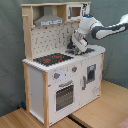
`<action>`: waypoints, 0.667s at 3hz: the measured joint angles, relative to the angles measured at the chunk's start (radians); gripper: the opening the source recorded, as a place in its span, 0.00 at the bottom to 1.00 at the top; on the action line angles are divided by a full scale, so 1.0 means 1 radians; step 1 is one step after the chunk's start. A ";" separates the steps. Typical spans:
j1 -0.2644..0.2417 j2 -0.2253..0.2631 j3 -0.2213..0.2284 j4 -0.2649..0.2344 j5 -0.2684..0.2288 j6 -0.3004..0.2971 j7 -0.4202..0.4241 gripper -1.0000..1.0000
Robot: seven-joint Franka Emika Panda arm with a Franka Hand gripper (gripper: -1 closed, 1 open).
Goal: Play with the kitchen
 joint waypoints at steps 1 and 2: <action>0.002 0.000 0.088 0.004 0.000 -0.049 0.034 1.00; 0.000 0.000 0.169 0.013 0.000 -0.115 0.071 1.00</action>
